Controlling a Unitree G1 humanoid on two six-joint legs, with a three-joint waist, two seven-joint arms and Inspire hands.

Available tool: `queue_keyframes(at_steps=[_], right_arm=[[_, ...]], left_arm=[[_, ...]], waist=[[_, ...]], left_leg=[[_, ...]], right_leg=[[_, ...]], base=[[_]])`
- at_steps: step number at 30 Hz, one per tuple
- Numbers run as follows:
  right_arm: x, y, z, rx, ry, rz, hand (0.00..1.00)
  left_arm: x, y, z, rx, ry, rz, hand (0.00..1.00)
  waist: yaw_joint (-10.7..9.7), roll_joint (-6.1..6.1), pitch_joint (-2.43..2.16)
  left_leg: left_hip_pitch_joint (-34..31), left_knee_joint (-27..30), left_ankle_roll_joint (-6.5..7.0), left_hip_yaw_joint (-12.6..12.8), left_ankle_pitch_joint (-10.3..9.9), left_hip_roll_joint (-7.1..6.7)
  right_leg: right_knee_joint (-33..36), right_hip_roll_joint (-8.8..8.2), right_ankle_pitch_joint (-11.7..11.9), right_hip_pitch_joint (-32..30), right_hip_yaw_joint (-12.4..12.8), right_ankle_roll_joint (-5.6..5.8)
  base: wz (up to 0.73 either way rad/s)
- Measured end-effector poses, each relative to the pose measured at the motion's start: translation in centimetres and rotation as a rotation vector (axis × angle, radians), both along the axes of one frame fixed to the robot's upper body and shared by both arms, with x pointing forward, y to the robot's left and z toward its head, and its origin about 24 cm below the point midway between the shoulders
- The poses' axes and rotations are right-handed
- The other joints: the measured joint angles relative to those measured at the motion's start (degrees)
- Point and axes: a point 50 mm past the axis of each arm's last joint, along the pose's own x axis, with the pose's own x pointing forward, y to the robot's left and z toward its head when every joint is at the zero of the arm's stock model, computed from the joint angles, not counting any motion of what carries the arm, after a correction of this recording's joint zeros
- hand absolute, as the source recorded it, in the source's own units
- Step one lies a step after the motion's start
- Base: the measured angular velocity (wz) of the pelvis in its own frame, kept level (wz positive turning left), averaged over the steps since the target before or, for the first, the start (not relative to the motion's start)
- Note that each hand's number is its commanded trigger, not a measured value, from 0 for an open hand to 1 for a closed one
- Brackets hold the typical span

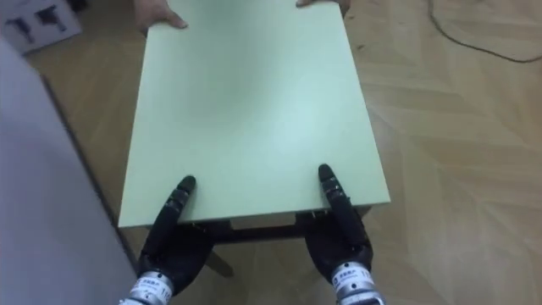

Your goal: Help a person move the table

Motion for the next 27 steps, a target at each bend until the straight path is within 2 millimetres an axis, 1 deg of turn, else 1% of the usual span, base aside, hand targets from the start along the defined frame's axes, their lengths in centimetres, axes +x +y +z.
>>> queue_keyframes(at_steps=[1, 3, 6, 7, 8, 9, 10, 11, 12, 13, 14, 15, 16, 17, 18, 19, 20, 21, 22, 23, 24, 25, 26, 27], right_arm=[[0.0, 0.1, 0.1, 0.001, -0.004, 0.005, 1.00], [0.0, 0.3, 0.2, -0.001, -0.011, 0.012, 1.00], [0.0, 0.0, 0.3, -0.002, -0.019, 0.009, 1.00], [0.1, 0.0, 0.3, -0.002, -0.022, 0.009, 1.00], [0.1, 0.0, 0.3, 0.000, -0.023, 0.007, 1.00], [0.2, 0.0, 0.4, 0.003, -0.026, 0.001, 1.00], [0.4, 0.0, 0.5, 0.003, -0.028, 0.001, 1.00], [0.6, 0.0, 0.6, -0.001, -0.032, 0.004, 1.00], [0.9, -0.1, 0.8, -0.011, -0.037, 0.008, 1.00], [1.0, -0.1, 0.8, -0.012, -0.038, 0.009, 1.00], [0.9, -0.1, 0.7, -0.008, -0.030, 0.006, 1.00], [0.9, 0.0, 0.6, -0.005, -0.024, 0.010, 1.00], [0.9, 0.1, 0.5, -0.008, -0.020, 0.016, 1.00], [0.9, 0.3, 0.5, -0.013, -0.007, 0.026, 1.00], [1.0, 0.4, 0.5, -0.015, -0.004, 0.029, 1.00], [1.0, 0.3, 0.5, -0.016, -0.004, 0.028, 1.00], [1.0, 0.2, 0.4, -0.014, -0.003, 0.024, 1.00], [0.9, 0.3, 0.4, -0.011, 0.001, 0.023, 1.00], [0.8, 0.3, 0.4, -0.010, 0.003, 0.024, 1.00], [0.7, 0.3, 0.3, -0.011, 0.011, 0.023, 1.00], [0.8, 0.4, 0.3, -0.011, 0.013, 0.030, 1.00], [0.8, 0.4, 0.3, -0.012, 0.014, 0.032, 1.00], [0.5, 0.3, 0.1, -0.013, 0.022, 0.029, 1.00], [0.6, 0.3, 0.2, -0.002, 0.023, 0.025, 1.00]], left_arm=[[0.0, 0.1, 0.0, 0.000, 0.001, 0.006, 1.00], [0.1, 0.3, 0.1, 0.001, -0.001, 0.013, 1.00], [0.2, 0.1, 0.3, 0.007, -0.014, 0.002, 1.00], [0.2, 0.1, 0.4, 0.006, -0.017, 0.003, 1.00], [0.3, 0.1, 0.4, 0.005, -0.022, 0.002, 1.00], [0.5, 0.0, 0.6, 0.005, -0.029, -0.001, 1.00], [0.6, 0.0, 0.6, 0.006, -0.031, -0.002, 1.00], [0.8, 0.0, 0.7, -0.001, -0.029, 0.001, 1.00], [0.8, -0.1, 0.7, -0.008, -0.028, 0.007, 1.00], [0.9, -0.1, 0.8, -0.010, -0.030, 0.007, 1.00], [0.9, -0.1, 0.7, -0.007, -0.030, 0.006, 1.00], [0.8, 0.1, 0.6, 0.000, -0.025, 0.007, 1.00], [0.7, 0.2, 0.5, 0.001, -0.018, 0.011, 1.00], [0.4, 0.2, 0.3, -0.003, -0.005, 0.019, 1.00], [0.3, 0.2, 0.2, -0.004, -0.003, 0.026, 1.00], [0.3, 0.2, 0.2, -0.005, -0.004, 0.026, 1.00], [0.4, 0.1, 0.2, -0.001, -0.003, 0.023, 1.00], [0.3, 0.0, 0.2, 0.000, 0.001, 0.016, 1.00], [0.4, -0.1, 0.2, -0.002, 0.002, 0.016, 1.00], [0.3, -0.2, 0.1, -0.002, 0.008, 0.016, 1.00], [0.2, -0.1, 0.1, 0.001, 0.009, 0.022, 1.00], [0.2, -0.1, 0.0, -0.001, 0.011, 0.025, 1.00], [0.1, -0.1, 0.0, 0.004, 0.016, 0.020, 1.00], [0.2, 0.1, 0.0, 0.012, 0.014, 0.021, 1.00]], waist=[[0.2, -0.14, -0.01], [0.3, -1.09, -0.06], [0.6, -0.93, -0.11], [0.6, -0.85, -0.13], [0.2, -0.66, -0.09], [-0.8, -0.62, -0.08], [-1.0, -0.65, -0.05], [-1.3, -0.57, -0.13], [-1.8, 0.49, -0.46], [-2.6, 0.85, -0.49], [-3.9, 1.07, -0.50], [-4.4, 0.85, -0.37], [-4.3, 0.82, -0.35], [-3.9, 0.88, -0.39], [-3.9, 1.14, -0.44], [-4.3, 1.40, -0.41], [-5.0, 1.52, -0.41], [-6.1, 1.27, -0.45], [-6.3, 1.13, -0.38], [-5.6, 1.17, -0.40], [-4.1, 1.22, -0.37], [-4.1, 1.51, -0.29], [-4.8, 1.82, -0.46], [-4.6, 1.78, -0.45]], left_leg=[[0.0, 0.0, -0.07, -0.4, 0.0, 0.00], [-0.1, 0.2, -0.26, -1.0, 0.2, 0.07], [-0.5, 0.9, -0.42, -2.6, 0.3, -0.15], [-0.5, 1.0, -0.52, -3.2, 0.3, -0.10], [-0.4, 1.3, -0.76, -5.2, 0.5, -0.20], [-0.7, 1.3, -1.17, -7.3, 0.8, -0.76], [-0.9, 1.3, -1.39, -8.2, 1.0, -1.21], [-1.7, 1.4, -1.59, -8.6, 1.5, -2.37], [-3.0, 1.4, -1.34, -5.7, 2.2, -2.02], [-3.5, 1.0, -0.64, -1.8, 2.6, -1.23], [-3.6, -0.4, 0.54, 9.4, 3.4, 1.74], [-3.8, 1.0, 0.47, 18.1, 2.7, 4.07], [-4.3, 4.2, 0.17, 20.8, 0.7, 5.61], [-4.5, 11.4, -0.58, 23.0, -3.7, 8.93], [-4.0, 14.7, -2.63, 22.6, -6.5, 11.93], [-3.9, 14.2, -3.27, 21.2, -6.9, 12.22], [-2.9, 10.9, -2.72, 19.2, -6.7, 10.60], [-1.2, 7.2, -1.61, 18.0, -6.0, 9.15], [-0.4, 5.8, -1.28, 17.4, -5.5, 8.47], [0.7, 4.4, -1.18, 16.1, -5.2, 8.01], [0.8, 4.1, -1.30, 12.9, -5.1, 7.29], [0.8, 4.0, -1.45, 11.5, -5.0, 6.91], [1.1, 2.8, -1.76, 10.5, -4.6, 6.26], [1.6, 1.3, -1.79, 11.6, -4.1, 6.03]], right_leg=[[0.0, 0.19, 0.0, 0.2, 0.2, -0.01], [0.0, 0.78, 0.0, 0.5, 0.5, -0.05], [0.7, 1.17, 0.0, 0.7, 0.7, -0.20], [1.3, 1.28, -0.1, 0.5, 0.7, -0.43], [2.2, 1.59, -0.7, 0.2, 1.0, -1.34], [0.5, 3.01, -1.3, 0.3, 3.2, -2.58], [-1.2, 3.93, -1.1, 0.1, 4.4, -3.21], [-2.3, 4.52, -1.2, -0.4, 3.1, -4.77], [-2.6, 4.38, -1.0, -0.3, 0.1, -4.95], [-2.8, 4.33, -0.9, -0.1, -1.6, -4.99], [-2.8, 3.63, -1.0, 0.5, -4.8, -5.03], [-2.8, 3.47, -1.0, 0.7, -7.4, -5.17], [-2.8, 3.46, -1.1, 1.0, -8.7, -5.32], [-2.7, 3.73, -1.3, 1.7, -11.4, -5.48], [-1.9, 3.93, -1.6, 1.9, -12.9, -5.12], [-1.2, 4.02, -1.8, 1.7, -13.3, -4.92], [0.1, 3.67, -1.9, 1.1, -12.8, -4.69], [2.3, 2.91, -2.1, 0.3, -11.6, -4.16], [4.1, 2.34, -2.4, -0.8, -11.0, -3.21], [4.9, 2.03, -3.5, -2.7, -7.8, -1.93], [1.7, 1.68, -3.2, -4.9, -5.4, -2.05], [1.2, 1.35, -1.1, -6.0, -5.4, -2.50], [1.9, 0.72, 0.0, -5.8, -6.9, -3.00], [2.2, 0.42, 0.0, -5.8, -8.0, -3.05]], base=[[0.46], [0.42], [0.28], [0.39], [0.68], [0.80], [0.88], [0.75], [0.85], [1.13], [1.21], [1.00], [0.47], [0.26], [0.35], [0.58], [0.76], [0.72], [0.36], [-0.19], [-0.30], [0.06], [0.38], [0.44]])
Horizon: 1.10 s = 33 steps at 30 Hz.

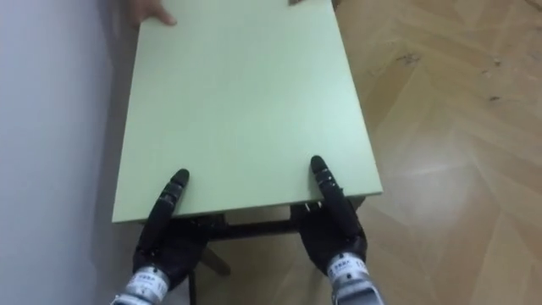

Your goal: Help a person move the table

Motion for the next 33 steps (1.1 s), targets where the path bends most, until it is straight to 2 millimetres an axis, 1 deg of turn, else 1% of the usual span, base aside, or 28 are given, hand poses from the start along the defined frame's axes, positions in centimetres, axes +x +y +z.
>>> queue_keyframes(at_steps=[1, 2, 3, 4, 5, 6, 7, 8, 9, 10, 11, 12, 14, 17, 20, 26, 33], right_arm=[[0.0, 0.0, 0.0, 0.002, 0.000, -0.001, 1.00], [0.0, 0.0, 0.0, 0.008, 0.004, -0.004, 1.00], [-0.1, 0.0, -0.1, 0.009, 0.006, -0.005, 1.00], [-0.1, -0.1, -0.1, 0.008, 0.009, -0.006, 1.00], [-0.3, -0.1, -0.3, 0.007, 0.022, -0.010, 1.00], [-0.6, -0.1, -0.6, 0.011, 0.038, -0.016, 1.00], [-0.7, 0.0, -0.8, 0.014, 0.046, -0.019, 1.00], [-0.9, 0.1, -0.9, 0.019, 0.055, -0.025, 1.00], [-0.9, 0.2, -0.9, 0.023, 0.052, -0.024, 1.00], [-0.8, 0.1, -0.8, 0.020, 0.050, -0.026, 1.00], [-0.8, 0.0, -0.8, 0.018, 0.053, -0.032, 1.00], [-0.8, -0.2, -0.8, 0.020, 0.060, -0.041, 1.00], [-0.8, -0.4, -0.9, 0.020, 0.069, -0.045, 1.00], [-0.9, -0.6, -0.9, 0.022, 0.072, -0.044, 1.00], [-0.9, -0.5, -0.9, 0.025, 0.073, -0.041, 1.00], [-0.9, -0.4, -1.0, 0.028, 0.077, -0.046, 1.00], [-1.5, -0.4, -2.3, 0.035, 0.112, -0.044, 1.00]], left_arm=[[0.0, 0.0, 0.0, 0.001, 0.000, 0.000, 1.00], [0.1, 0.0, 0.0, 0.002, 0.003, -0.001, 1.00], [0.0, -0.1, 0.0, 0.002, 0.006, -0.001, 1.00], [0.0, -0.1, 0.0, 0.003, 0.009, -0.002, 1.00], [0.0, -0.1, -0.1, 0.008, 0.016, -0.005, 1.00], [-0.1, -0.1, -0.3, 0.016, 0.029, -0.007, 1.00], [-0.1, -0.1, -0.4, 0.021, 0.034, -0.008, 1.00], [-0.2, -0.3, -0.5, 0.024, 0.040, -0.016, 1.00], [-0.1, -0.1, -0.5, 0.027, 0.037, -0.011, 1.00], [0.0, -0.1, -0.5, 0.027, 0.036, -0.008, 1.00], [0.1, -0.3, -0.5, 0.032, 0.038, -0.010, 1.00], [0.2, -0.5, -0.4, 0.034, 0.039, -0.014, 1.00], [0.3, -0.5, -0.4, 0.036, 0.050, -0.022, 1.00], [0.3, -0.6, -0.4, 0.036, 0.051, -0.028, 1.00], [0.3, -0.5, -0.4, 0.040, 0.050, -0.029, 1.00], [0.3, -0.5, -0.4, 0.044, 0.051, -0.029, 1.00], [-0.2, -0.2, -1.2, 0.064, 0.089, -0.041, 1.00]], waist=[[0.0, 0.00, 0.00], [-0.1, -0.04, 0.00], [-0.1, -0.06, 0.01], [-0.1, -0.05, 0.01], [0.1, -0.08, 0.03], [-0.1, -0.03, 0.08], [-0.2, -0.02, 0.09], [-0.4, -0.21, 0.17], [-0.3, -0.91, 0.11], [-0.6, -0.71, 0.25], [-1.4, -0.53, 0.19], [-1.5, -0.58, 0.22], [-1.8, -0.68, 0.24], [-1.2, -0.69, 0.24], [-1.2, -0.70, 0.24], [-1.0, -0.72, 0.26], [-1.0, -0.72, 0.26]], left_leg=[[0.2, -0.7, 0.08, 1.0, 0.3, -0.20], [0.9, -2.1, 0.29, 2.8, 0.8, -0.30], [1.7, -3.4, 0.51, 3.8, 1.4, -0.30], [2.0, -3.8, 0.58, 3.7, 1.5, -0.34], [3.2, -4.9, 0.64, 3.3, 1.8, -0.33], [4.4, -5.3, 0.66, 2.0, 1.8, -0.31], [4.8, -5.2, 0.66, 1.1, 1.8, -0.21], [5.1, -5.1, 0.63, -2.6, 1.8, -0.32], [4.5, -5.0, 0.40, -4.7, 1.7, -1.35], [4.5, -5.0, 0.17, -5.1, 1.5, -1.68], [4.5, -5.5, 0.04, -4.5, 1.7, -1.85], [5.0, -6.1, 0.05, -1.9, 1.7, -1.36], [5.5, -6.4, 0.06, 0.6, 1.7, -1.27], [6.0, -6.4, 0.06, 0.7, 1.7, -1.12], [6.3, -6.7, 0.06, 0.8, 1.7, -1.35], [6.3, -7.2, 0.05, 0.8, 1.7, -1.31], [7.0, -7.5, 0.04, 0.8, 1.7, -1.24]], right_leg=[[0.0, -0.13, 0.0, 0.1, -0.3, 0.00], [0.2, -0.32, 0.0, 0.3, -0.6, 0.01], [0.8, -0.39, -0.1, 0.3, -0.8, 0.14], [1.4, -0.46, -0.1, 0.3, -0.8, 0.21], [3.5, -0.84, -0.3, 0.1, -1.1, 0.50], [6.9, -1.19, -0.4, -0.5, -1.3, 0.72], [9.3, -1.27, -0.6, -1.5, -0.6, 1.06], [8.7, -1.18, -1.8, -3.0, 2.7, 2.23], [2.2, -1.19, -0.4, -3.0, 5.6, 2.15], [1.7, -1.27, 0.8, -3.0, 5.7, 1.19], [2.0, -1.82, 1.1, -2.6, 4.7, 1.02], [1.6, -1.57, 1.1, -1.8, 4.1, 1.01], [0.6, -0.94, 1.1, -0.7, 4.1, 1.01], [-0.8, -0.80, 1.1, 0.3, 5.2, 1.02], [-1.3, -0.63, 1.1, 0.7, 5.5, 1.08], [-2.1, -0.33, 1.1, 0.8, 5.7, 1.08], [-2.2, -0.17, 1.1, 1.5, 5.7, 1.07]], base=[[0.26], [0.26], [0.23], [0.16], [0.18], [0.17], [0.19], [0.11], [0.19], [0.39], [0.45], [0.40], [0.24], [0.00], [0.00], [0.01], [0.00]])
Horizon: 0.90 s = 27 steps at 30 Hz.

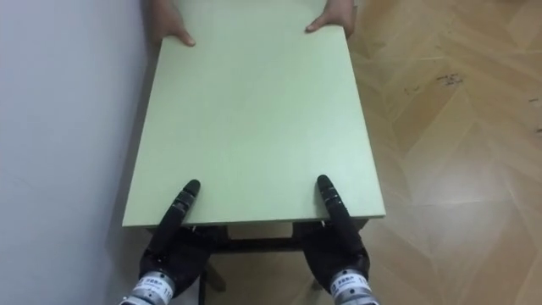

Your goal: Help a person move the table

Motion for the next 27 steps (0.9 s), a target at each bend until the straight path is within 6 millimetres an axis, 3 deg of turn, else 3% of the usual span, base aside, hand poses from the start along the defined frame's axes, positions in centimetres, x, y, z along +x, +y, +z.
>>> queue_keyframes(at_steps=[8, 9, 10, 11, 12, 13, 14, 23, 27], right_arm=[[-0.5, -0.1, -1.2, 0.003, 0.008, 0.001, 1.00], [-0.5, -0.1, -1.2, 0.003, 0.008, 0.001, 0.72], [-0.5, -0.1, -1.2, 0.004, 0.009, 0.001, 0.72], [-0.6, -0.1, -1.4, 0.004, 0.010, 0.001, 0.20], [-0.8, -0.1, -1.7, 0.004, 0.014, 0.001, 0.00], [-0.9, -0.1, -1.8, 0.003, 0.018, 0.001, 0.00], [-1.0, -0.1, -2.1, 0.005, 0.027, 0.002, 0.00], [-1.3, -1.2, -2.5, -0.070, -0.022, 0.061, 0.00], [-1.4, -1.4, -2.5, -0.078, -0.037, 0.079, 0.00]], left_arm=[[-0.5, 0.0, -1.0, -0.001, 0.030, -0.010, 1.00], [-0.5, 0.1, -1.1, -0.002, 0.029, -0.011, 1.00], [-0.6, 0.1, -1.1, -0.002, 0.028, -0.011, 1.00], [-0.6, 0.1, -1.3, -0.003, 0.028, -0.014, 0.63], [-0.7, 0.1, -1.6, -0.003, 0.034, -0.017, 0.23], [-0.8, 0.2, -1.7, -0.003, 0.038, -0.018, 0.03], [-0.9, 0.2, -1.9, -0.001, 0.045, -0.020, 0.00], [-1.3, 1.0, -3.0, 0.145, 0.025, -0.177, 0.00], [-1.5, 1.5, -3.4, 0.187, 0.035, -0.189, 0.00]], waist=[[0.0, 0.02, -0.02], [0.0, 0.00, -0.03], [0.0, -0.01, -0.04], [0.0, -0.04, -0.06], [0.0, -0.13, -0.32], [0.0, -0.20, -0.42], [0.1, -0.24, -0.51], [1.3, 0.67, -1.38], [1.6, 0.66, -1.39]], left_leg=[[1.0, 0.0, -0.02, -0.1, 0.0, 0.10], [1.0, -0.1, -0.02, -0.1, 0.0, 0.10], [1.1, -0.1, -0.02, 0.0, 0.0, 0.10], [1.5, -0.3, -0.02, 0.0, 0.0, 0.09], [2.2, -0.6, -0.02, 0.0, 0.0, 0.09], [2.5, -0.8, -0.02, 0.1, 0.0, 0.10], [3.2, -0.8, -0.02, 0.1, 0.0, 0.11], [3.9, -1.0, -0.14, 0.6, -0.1, 0.29], [3.8, -0.9, -0.30, 0.6, -0.2, 0.58]], right_leg=[[0.0, 0.07, 0.0, 1.1, -0.2, 0.00], [0.0, 0.07, 0.0, 1.1, -0.2, 0.00], [0.0, 0.07, 0.0, 1.1, -0.1, 0.00], [0.0, 0.07, 0.0, 1.4, -0.1, 0.00], [0.0, 0.10, 0.0, 1.9, -0.1, 0.00], [0.0, 0.13, 0.0, 2.2, -0.1, 0.00], [-0.1, 0.15, 0.0, 2.9, -0.2, 0.00], [-0.7, 0.46, 0.2, 4.1, 0.1, 0.03], [-0.8, 0.77, 0.4, 4.2, 0.2, -0.17]], base=[[0.00], [0.00], [0.00], [0.00], [0.00], [0.00], [0.00], [0.00], [0.00]])
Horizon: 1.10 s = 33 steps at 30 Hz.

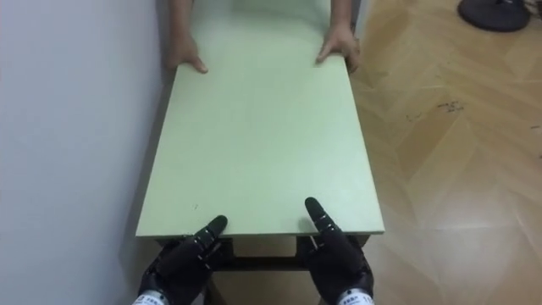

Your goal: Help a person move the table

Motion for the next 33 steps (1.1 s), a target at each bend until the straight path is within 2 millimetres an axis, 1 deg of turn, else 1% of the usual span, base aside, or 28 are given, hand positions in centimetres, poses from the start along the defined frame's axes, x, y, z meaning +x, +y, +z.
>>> queue_keyframes(at_steps=[5, 8, 10, 13, 19, 22, 25, 27, 28, 30, 31, 33], right_arm=[[0.1, 0.1, 0.2, 0.009, -0.034, 0.019, 0.00], [0.6, 0.4, 0.6, 0.027, -0.087, 0.040, 0.00], [0.5, 0.5, 0.5, 0.026, -0.085, 0.046, 0.00], [0.4, 0.5, 0.4, 0.028, -0.086, 0.054, 0.00], [0.2, 0.4, 0.0, -0.020, -0.109, 0.114, 0.00], [0.0, 0.3, -0.3, -0.065, -0.108, 0.154, 0.00], [-0.5, 0.1, -0.9, -0.122, -0.089, 0.209, 0.00], [-1.2, 0.0, -1.7, -0.168, -0.053, 0.254, 0.00], [-1.4, -0.1, -1.9, -0.179, -0.041, 0.264, 0.00], [-2.0, -0.3, -2.6, -0.221, -0.002, 0.306, 0.00], [-2.2, -0.5, -2.9, -0.236, 0.014, 0.318, 0.00], [-3.1, -1.4, -4.2, -0.304, 0.095, 0.361, 0.00]], left_arm=[[0.0, 0.3, 0.0, 0.003, -0.002, 0.006, 0.00], [0.0, 0.3, 0.0, 0.002, -0.006, 0.003, 0.00], [-0.1, 0.4, -0.2, 0.004, -0.006, 0.000, 0.00], [-0.2, 0.5, -0.4, 0.008, -0.001, -0.003, 0.00], [-0.5, 0.8, -0.7, 0.009, -0.002, -0.014, 0.00], [-0.7, 1.0, -1.0, 0.005, 0.002, -0.016, 0.00], [-1.1, 1.2, -1.5, 0.010, 0.008, -0.034, 0.00], [-1.5, 1.4, -2.1, 0.023, 0.033, -0.044, 0.00], [-1.7, 1.5, -2.3, 0.033, 0.045, -0.048, 0.00], [-3.0, 2.1, -3.2, 0.084, 0.106, -0.067, 0.00], [-3.2, 2.1, -3.4, 0.099, 0.118, -0.078, 0.00], [-3.8, 2.5, -3.9, 0.152, 0.150, -0.111, 0.00]], waist=[[0.0, -0.04, 0.02], [0.0, -0.30, -0.02], [0.0, -0.55, 0.12], [0.1, -0.72, 0.12], [0.4, -0.97, 0.13], [0.5, -1.24, -0.04], [0.4, -1.38, -0.36], [0.3, -1.35, -0.54], [0.2, -1.34, -0.54], [-0.1, -1.36, -0.51], [-0.1, -1.39, -0.49], [-0.1, -1.49, -0.46]], left_leg=[[0.0, 0.2, -0.22, 0.0, 0.0, 0.21], [0.1, 0.2, -0.22, 0.2, 0.0, 0.19], [0.6, 0.1, -0.22, 0.3, 0.0, 0.17], [0.9, -0.1, -0.25, 0.6, 0.0, 0.20], [0.9, -0.1, -0.39, 0.5, -0.1, 0.34], [0.9, -0.1, -0.43, 0.5, -0.1, 0.34], [0.6, -0.1, -0.41, 0.4, -0.2, 0.33], [0.6, 0.0, -0.40, 0.1, -0.2, 0.30], [0.6, 0.0, -0.40, 0.1, -0.2, 0.30], [0.5, 0.0, -0.41, -0.1, -0.2, 0.31], [0.5, 0.0, -0.41, 0.0, -0.3, 0.31], [0.4, -0.1, -0.42, -0.1, -0.3, 0.33]], right_leg=[[-0.2, 0.34, 0.0, 0.0, 0.5, -0.09], [-0.3, 0.35, 0.0, 0.0, 1.1, -0.09], [-0.5, 0.36, 0.0, 0.3, 1.4, -0.09], [-0.9, 0.43, 0.1, 0.5, 1.4, -0.10], [-1.0, 0.51, 0.1, 0.5, 1.1, -0.21], [-1.0, 0.52, 0.1, 0.5, 1.0, -0.22], [-1.1, 0.53, 0.1, 0.6, 1.0, -0.23], [-1.0, 0.51, 0.1, 0.7, 0.9, -0.22], [-1.0, 0.51, 0.1, 0.7, 0.9, -0.22], [-1.0, 0.52, 0.2, 0.7, 0.7, -0.23], [-1.1, 0.52, 0.2, 0.6, 0.7, -0.23], [-1.1, 0.55, 0.2, 0.5, 0.6, -0.25]], base=[[0.00], [-0.01], [-0.04], [-0.03], [0.00], [0.00], [0.00], [0.04], [0.00], [0.00], [0.00], [0.00]])
